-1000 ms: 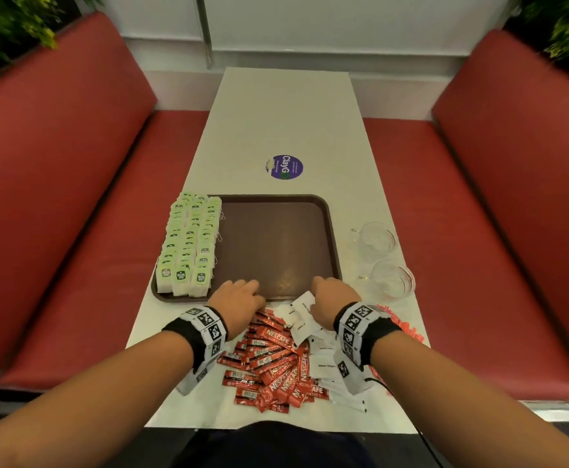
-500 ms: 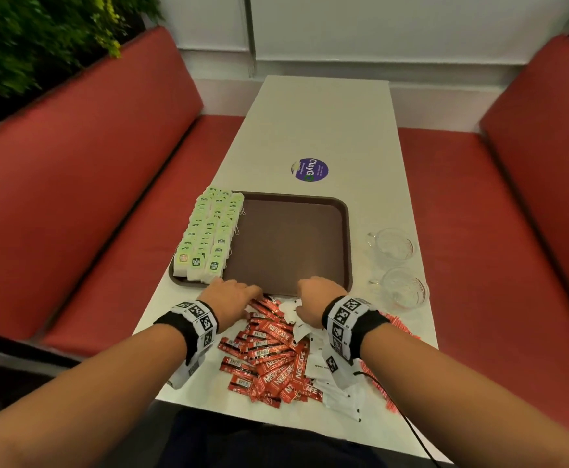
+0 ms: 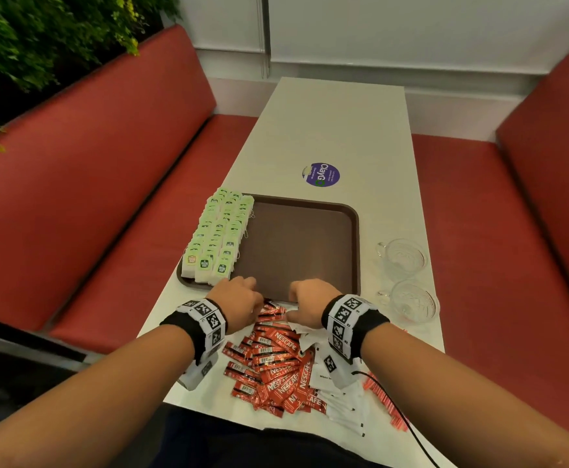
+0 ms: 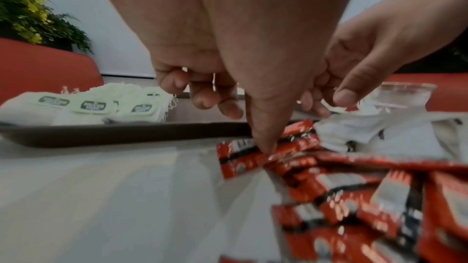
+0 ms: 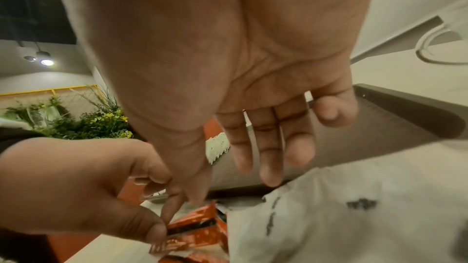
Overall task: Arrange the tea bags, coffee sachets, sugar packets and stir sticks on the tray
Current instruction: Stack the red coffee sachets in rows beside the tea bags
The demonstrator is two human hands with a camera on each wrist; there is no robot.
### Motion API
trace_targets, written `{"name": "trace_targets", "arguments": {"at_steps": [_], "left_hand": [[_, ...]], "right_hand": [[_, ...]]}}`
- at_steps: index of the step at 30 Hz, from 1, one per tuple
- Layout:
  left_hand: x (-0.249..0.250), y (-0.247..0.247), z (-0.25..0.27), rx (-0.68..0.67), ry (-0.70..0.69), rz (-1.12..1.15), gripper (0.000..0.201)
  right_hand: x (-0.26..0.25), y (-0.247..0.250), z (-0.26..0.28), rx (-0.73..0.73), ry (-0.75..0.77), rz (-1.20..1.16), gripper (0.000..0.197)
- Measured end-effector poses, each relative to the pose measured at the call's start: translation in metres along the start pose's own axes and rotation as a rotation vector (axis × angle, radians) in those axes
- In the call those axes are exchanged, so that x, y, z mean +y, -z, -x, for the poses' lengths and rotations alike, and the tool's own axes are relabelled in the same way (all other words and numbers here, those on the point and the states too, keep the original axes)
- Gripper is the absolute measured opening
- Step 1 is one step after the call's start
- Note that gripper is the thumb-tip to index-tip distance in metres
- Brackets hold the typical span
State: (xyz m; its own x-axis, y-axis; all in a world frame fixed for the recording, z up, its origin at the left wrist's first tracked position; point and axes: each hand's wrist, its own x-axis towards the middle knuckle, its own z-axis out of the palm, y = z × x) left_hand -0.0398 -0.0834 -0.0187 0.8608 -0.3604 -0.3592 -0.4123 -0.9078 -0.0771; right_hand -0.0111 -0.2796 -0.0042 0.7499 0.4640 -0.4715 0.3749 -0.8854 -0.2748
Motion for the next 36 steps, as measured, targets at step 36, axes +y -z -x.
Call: {"name": "trace_targets", "arguments": {"at_steps": [36], "left_hand": [[0.028, -0.004, 0.002, 0.237, 0.157, 0.453, 0.034]], "right_hand": [[0.003, 0.0, 0.014, 0.055, -0.057, -0.09, 0.014]]}}
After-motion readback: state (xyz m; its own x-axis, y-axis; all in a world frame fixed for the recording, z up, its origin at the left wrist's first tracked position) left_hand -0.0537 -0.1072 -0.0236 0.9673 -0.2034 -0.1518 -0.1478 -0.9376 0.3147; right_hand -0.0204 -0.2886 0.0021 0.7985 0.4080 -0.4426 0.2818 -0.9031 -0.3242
